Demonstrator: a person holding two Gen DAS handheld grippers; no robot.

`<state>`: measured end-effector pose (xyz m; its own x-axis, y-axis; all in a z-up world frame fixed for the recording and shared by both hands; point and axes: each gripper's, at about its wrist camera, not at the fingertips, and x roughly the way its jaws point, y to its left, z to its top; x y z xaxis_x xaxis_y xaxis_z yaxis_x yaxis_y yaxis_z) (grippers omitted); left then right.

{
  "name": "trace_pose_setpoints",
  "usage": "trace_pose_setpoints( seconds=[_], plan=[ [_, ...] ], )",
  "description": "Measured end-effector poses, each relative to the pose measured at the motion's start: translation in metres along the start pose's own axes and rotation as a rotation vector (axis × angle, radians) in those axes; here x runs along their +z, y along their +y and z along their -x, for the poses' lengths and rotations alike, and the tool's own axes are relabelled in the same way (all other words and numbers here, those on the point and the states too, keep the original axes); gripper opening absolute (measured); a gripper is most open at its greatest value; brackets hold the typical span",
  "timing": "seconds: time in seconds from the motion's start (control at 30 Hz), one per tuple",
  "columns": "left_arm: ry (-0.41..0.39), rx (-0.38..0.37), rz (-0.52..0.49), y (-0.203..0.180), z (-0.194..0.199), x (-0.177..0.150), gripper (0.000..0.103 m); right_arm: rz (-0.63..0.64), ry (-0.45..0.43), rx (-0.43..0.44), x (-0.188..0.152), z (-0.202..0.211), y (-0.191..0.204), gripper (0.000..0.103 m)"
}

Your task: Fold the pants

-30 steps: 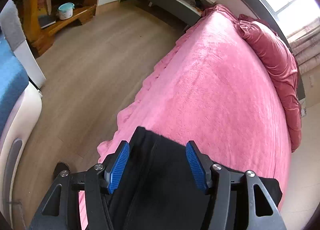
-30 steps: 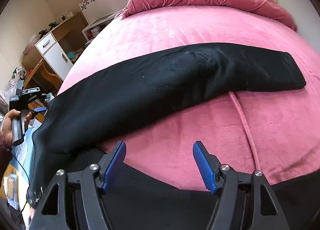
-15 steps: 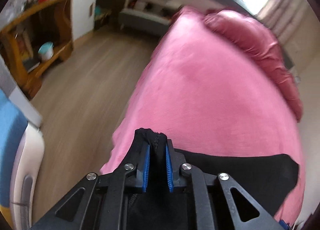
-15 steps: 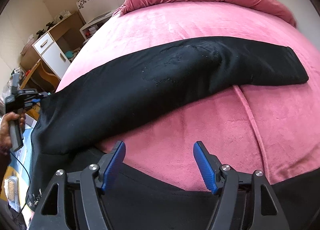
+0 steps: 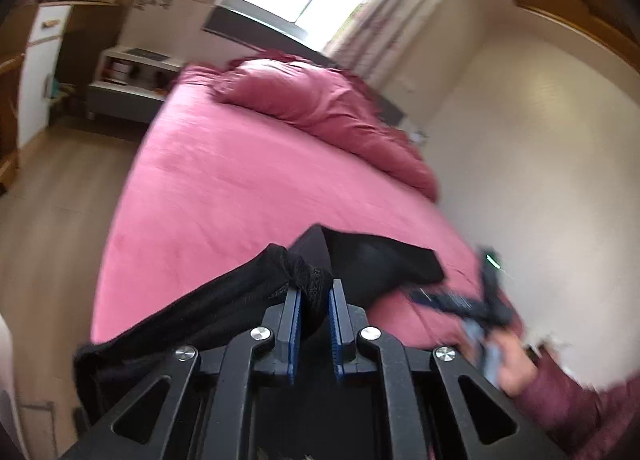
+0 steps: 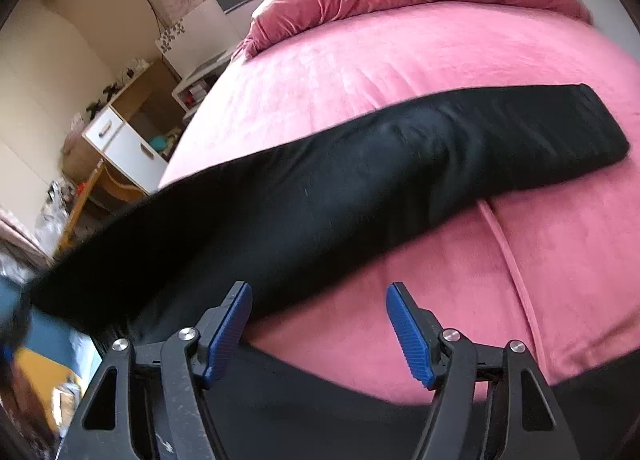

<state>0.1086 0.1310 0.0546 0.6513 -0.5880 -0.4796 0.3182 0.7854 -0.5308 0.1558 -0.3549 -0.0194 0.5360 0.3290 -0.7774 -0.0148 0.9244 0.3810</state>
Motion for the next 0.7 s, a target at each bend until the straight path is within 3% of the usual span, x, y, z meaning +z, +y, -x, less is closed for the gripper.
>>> trace_pose_setpoints(
  seconds=[0.07, 0.27, 0.43, 0.57, 0.67, 0.7],
  plan=[
    [0.012, -0.059, -0.002, -0.011, 0.016, -0.019, 0.012, -0.033, -0.008, 0.026, 0.013, -0.001, -0.002, 0.070],
    [0.081, -0.130, -0.035, -0.030, 0.045, -0.063, 0.011, -0.157, -0.013, 0.083, 0.050, -0.018, -0.011, 0.070],
    [0.097, -0.127, 0.014, -0.021, 0.060, -0.077, 0.011, -0.232, -0.033, 0.018, 0.076, -0.037, -0.026, 0.069],
    [0.082, -0.117, 0.040, -0.013, 0.065, -0.074, 0.011, -0.272, -0.023, -0.064, 0.089, -0.052, -0.042, 0.050],
    [0.075, -0.103, 0.023, -0.011, 0.066, -0.067, 0.011, -0.291, -0.010, -0.084, 0.096, -0.060, -0.055, 0.028],
    [0.073, -0.100, 0.017, -0.011, 0.066, -0.063, 0.011, -0.292, -0.009, -0.078, 0.099, -0.061, -0.059, 0.027]
  ],
)
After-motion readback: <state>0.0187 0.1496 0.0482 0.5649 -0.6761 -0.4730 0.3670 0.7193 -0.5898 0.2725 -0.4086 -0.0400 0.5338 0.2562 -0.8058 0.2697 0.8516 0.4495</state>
